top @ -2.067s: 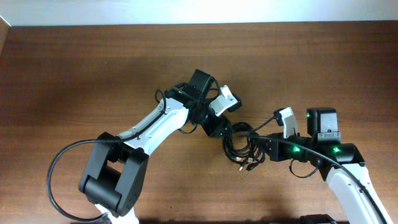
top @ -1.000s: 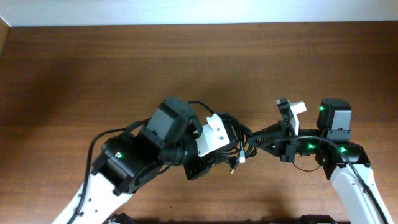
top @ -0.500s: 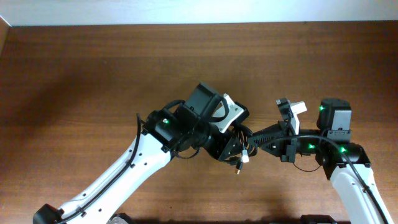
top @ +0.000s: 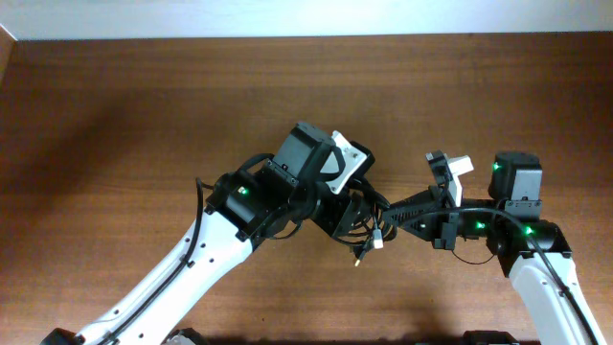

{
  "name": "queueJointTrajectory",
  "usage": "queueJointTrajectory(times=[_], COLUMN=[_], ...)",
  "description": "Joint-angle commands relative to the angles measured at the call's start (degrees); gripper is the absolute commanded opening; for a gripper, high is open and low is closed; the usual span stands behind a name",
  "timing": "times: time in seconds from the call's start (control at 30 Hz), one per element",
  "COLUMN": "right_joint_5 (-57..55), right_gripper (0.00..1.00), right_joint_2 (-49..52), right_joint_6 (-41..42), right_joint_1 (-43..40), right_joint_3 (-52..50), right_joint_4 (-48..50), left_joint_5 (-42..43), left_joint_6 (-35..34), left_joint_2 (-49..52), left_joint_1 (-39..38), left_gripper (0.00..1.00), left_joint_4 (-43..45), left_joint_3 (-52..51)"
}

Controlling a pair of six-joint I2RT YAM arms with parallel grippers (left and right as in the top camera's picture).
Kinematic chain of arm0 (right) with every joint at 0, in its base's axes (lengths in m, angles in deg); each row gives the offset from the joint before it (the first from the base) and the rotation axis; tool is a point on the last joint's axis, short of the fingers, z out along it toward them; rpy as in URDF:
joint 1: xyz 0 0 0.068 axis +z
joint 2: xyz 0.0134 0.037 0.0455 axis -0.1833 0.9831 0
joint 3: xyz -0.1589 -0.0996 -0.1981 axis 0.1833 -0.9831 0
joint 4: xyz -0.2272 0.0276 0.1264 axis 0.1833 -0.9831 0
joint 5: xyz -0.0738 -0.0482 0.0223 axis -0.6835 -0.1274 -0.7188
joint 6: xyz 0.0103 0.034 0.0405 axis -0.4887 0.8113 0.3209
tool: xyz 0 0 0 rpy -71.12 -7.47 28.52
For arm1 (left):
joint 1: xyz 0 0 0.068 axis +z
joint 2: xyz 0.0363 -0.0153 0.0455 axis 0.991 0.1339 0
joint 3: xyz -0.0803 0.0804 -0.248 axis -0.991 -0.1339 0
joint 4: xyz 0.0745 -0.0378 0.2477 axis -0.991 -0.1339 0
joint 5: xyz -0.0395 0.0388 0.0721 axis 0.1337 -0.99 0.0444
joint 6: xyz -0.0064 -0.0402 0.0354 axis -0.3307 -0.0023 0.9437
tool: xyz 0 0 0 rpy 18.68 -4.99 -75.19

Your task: Untangle cables

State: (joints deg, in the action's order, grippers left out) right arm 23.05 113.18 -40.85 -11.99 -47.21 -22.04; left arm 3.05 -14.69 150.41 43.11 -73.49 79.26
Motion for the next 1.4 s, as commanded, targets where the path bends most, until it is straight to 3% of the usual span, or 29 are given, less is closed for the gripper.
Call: queueJointTrajectory(times=[0.0, 0.07, 0.13, 0.23, 0.4, 0.47, 0.63, 0.8, 0.93, 1.03, 1.17, 1.3, 1.37], right_joint_5=[3.4, 3.4, 3.4, 3.4, 3.4, 3.4, 3.4, 3.4, 3.4, 3.4, 3.4, 3.4, 3.4], right_gripper=[0.04, 0.04, 0.04, 0.04, 0.04, 0.04, 0.04, 0.04, 0.04, 0.04, 0.04, 0.04, 0.04], right_joint_2=[-0.9, -0.9, -0.9, -0.9, -0.9, -0.9, -0.9, -2.2, -2.8, -2.8, -2.8, -2.8, -2.8], right_joint_6=[1.4, 1.4, 1.8, 1.8, 2.3, 2.9, 3.3, 3.3, 3.3, 3.3, 3.3, 3.3, 3.3], right_joint_1=[-0.1, -0.1, -0.1, -0.2, -0.2, -0.1, -0.1, -0.2, -0.1, -0.1, -0.1, -0.1, -0.1], right_joint_3=[1.0, 1.0, 1.0, 1.0, 1.0, 1.0, 1.0, 1.0, 1.0, 1.0, 1.0, 1.0, 1.0], right_joint_4=[0.1, 0.0, 0.0, 0.0, 0.1, 0.2, 0.2, 0.2, 0.2, 0.2, 0.2, 0.2, 0.2], left_joint_5=[-1.0, -1.0, 0.7, 0.7, 0.5, 0.5, -3.0, -5.6, -5.3, -5.3, -5.6, -1.9, -1.9], left_joint_6=[-0.5, -0.5, -0.5, -0.5, 0.9, 2.6, 4.2, 4.2, 4.2, 4.2, 4.2, 4.2, 4.2], left_joint_2=[-1.0, -1.0, -1.0, -1.0, -0.9, -0.9, -0.7, -0.7, -0.7, -0.6, 0.4, 3.9, 3.9], left_joint_1=[0.4, 0.4, 0.4, 0.3, 0.4, 0.4, 0.4, 0.4, -0.8, -3.4, -3.8, -3.8, -3.8], left_gripper=[0.56, 0.52, 0.57, 0.36, 0.32, 0.25, 0.41, 0.27, 0.40, 0.42, 0.31, 0.00, 0.00], left_joint_4=[1.3, 1.7, 2.8, 2.8, 2.6, 2.6, 3.1, 3.1, 3.9, 6.9, 7.2, 8.8, 9.1], left_joint_3=[0.2, 0.2, 0.2, 0.2, 0.2, 0.2, 0.2, 0.2, 0.2, 0.2, 0.2, 0.2, 0.2])
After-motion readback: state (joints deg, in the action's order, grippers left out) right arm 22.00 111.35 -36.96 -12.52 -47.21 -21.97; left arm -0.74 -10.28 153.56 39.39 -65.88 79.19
